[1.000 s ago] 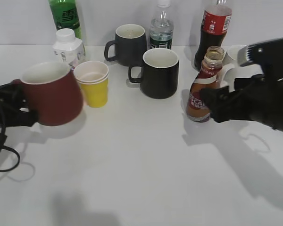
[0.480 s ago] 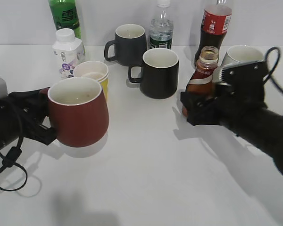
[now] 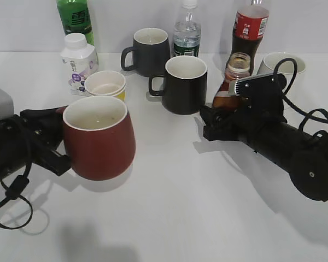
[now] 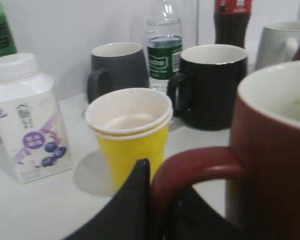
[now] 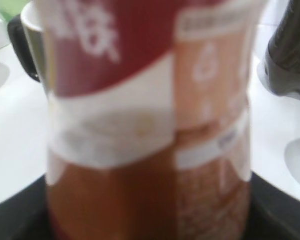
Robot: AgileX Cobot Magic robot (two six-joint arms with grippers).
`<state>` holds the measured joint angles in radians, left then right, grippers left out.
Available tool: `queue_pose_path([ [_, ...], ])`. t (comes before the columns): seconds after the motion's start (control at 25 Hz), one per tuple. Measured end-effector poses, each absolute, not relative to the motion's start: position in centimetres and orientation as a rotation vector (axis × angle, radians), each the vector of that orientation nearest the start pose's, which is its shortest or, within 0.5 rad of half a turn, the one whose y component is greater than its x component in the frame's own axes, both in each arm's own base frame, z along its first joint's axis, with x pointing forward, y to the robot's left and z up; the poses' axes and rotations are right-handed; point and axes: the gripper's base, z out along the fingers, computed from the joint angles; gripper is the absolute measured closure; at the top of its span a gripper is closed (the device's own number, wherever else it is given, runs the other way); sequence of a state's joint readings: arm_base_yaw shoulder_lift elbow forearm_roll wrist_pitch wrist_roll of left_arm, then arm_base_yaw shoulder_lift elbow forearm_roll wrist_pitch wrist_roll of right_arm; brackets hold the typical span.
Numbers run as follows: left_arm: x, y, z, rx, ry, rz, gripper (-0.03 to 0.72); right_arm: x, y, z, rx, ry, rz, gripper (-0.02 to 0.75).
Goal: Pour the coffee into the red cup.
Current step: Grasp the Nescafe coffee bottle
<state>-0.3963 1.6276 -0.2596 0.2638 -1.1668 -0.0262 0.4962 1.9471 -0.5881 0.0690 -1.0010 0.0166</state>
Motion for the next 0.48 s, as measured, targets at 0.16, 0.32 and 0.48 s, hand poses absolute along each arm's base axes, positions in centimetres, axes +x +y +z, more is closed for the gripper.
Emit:
queue_pose_path([
  [0.16, 21.2, -11.8, 15.8, 0.628, 1.604, -0.480, 0.642, 28.7, 14.9, 11.3, -0.369, 1.818, 0.330, 0.235],
  [0.32, 22.2, -12.5, 15.3, 0.692, 1.637, -0.482, 0.643, 28.7, 14.9, 11.3, -0.391, 1.810, 0.314, 0.235],
  [0.48, 22.9, -13.6, 14.9, 0.785, 1.633, -0.516, 0.643, 28.7, 14.9, 11.6, -0.487, 1.782, 0.242, 0.235],
])
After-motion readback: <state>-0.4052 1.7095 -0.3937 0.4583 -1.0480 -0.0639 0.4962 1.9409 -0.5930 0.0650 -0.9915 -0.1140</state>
